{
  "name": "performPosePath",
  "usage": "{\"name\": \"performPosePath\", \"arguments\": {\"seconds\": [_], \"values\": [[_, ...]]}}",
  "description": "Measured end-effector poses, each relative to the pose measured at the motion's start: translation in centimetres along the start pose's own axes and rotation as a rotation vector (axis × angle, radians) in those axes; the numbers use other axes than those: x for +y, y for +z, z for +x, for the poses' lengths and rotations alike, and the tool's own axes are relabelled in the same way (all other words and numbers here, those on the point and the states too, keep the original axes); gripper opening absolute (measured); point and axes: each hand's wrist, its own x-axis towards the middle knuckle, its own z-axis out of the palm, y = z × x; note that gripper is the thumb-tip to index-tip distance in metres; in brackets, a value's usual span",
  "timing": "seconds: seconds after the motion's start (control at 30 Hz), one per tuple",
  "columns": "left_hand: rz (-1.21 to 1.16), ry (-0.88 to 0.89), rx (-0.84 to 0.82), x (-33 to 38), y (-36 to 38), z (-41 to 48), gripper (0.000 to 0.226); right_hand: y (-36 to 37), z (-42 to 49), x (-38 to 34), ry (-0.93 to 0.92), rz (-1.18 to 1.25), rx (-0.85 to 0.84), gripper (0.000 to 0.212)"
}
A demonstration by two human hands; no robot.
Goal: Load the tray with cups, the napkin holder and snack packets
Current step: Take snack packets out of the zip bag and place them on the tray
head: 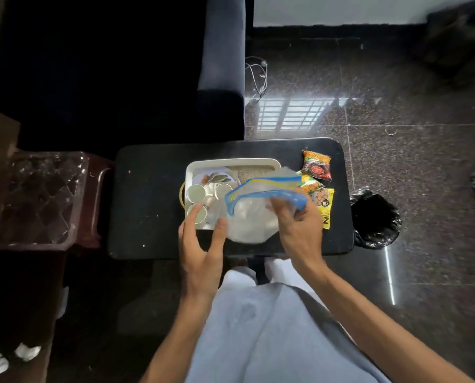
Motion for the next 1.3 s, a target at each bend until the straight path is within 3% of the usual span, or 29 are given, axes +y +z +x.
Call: {"name": "performPosePath", "arguments": {"seconds": [0.1,0.2,0.27,0.4,0.47,0.53,0.63,0.73,0.8,0.93,1.03,1.1,1.17,1.3], "values": [[-0.238,-0.327,-0.169,-1.3,0.4,-0.3,0.086,0.1,-0.5,-0.7,0.078,0.164,0.005,0.014],[-0.545,-0.376,-0.328,-2.0,2.0,0.9,0.087,0.6,-2.2,-0.3,0.387,0.409,-0.09,0.016],[-0.652,-0.358,-0.428,-1.7,3.0,1.6,0.083,0.5,-3.1,0.1,0.639,0.524,-0.171,0.032],[-0.615,-0.319,-0.518,-2.1,4.8,2.5,0.086,-1.6,-2.6,1.3,0.94,0.568,-0.235,0.05],[-0.472,-0.293,-0.492,-2.4,6.3,2.6,0.086,-3.5,-1.7,2.2,0.999,0.449,-0.28,0.043],[-0.291,-0.258,-0.429,-3.0,8.6,2.5,0.075,-5.5,-0.8,3.4,0.997,0.271,-0.34,0.032],[-0.085,-0.151,-0.341,-4.1,12.9,2.2,0.039,-8.8,0.7,4.7,0.897,0.059,-0.308,0.04],[0.013,-0.112,-0.239,-4.6,17.5,1.9,0.027,-13.6,2.5,5.1,0.828,0.216,-0.228,0.065],[0.109,-0.077,-0.222,-4.8,20.8,1.6,0.024,-17.2,3.8,5.3,0.802,0.327,-0.289,0.063],[0.384,0.141,-0.405,-5.1,28.3,-0.1,0.022,-24.2,6.6,6.1,0.678,0.124,-0.357,0.04],[0.489,0.189,-0.595,-5.0,33.5,-0.7,0.028,-29.8,9.8,7.8,0.599,-0.086,-0.336,0.032],[0.643,0.201,-0.76,-5.5,36.4,-0.6,0.039,-33.5,12.3,10.1,0.549,-0.234,-0.269,0.023],[0.654,0.09,-0.816,-6.2,38.6,-0.7,0.056,-36.5,15.0,13.2,0.507,-0.391,-0.135,0.014],[0.499,0.038,-0.632,-8.6,41.3,-0.1,0.051,-40.6,20.6,20.6,0.495,-0.633,0.17,0.015]]}}
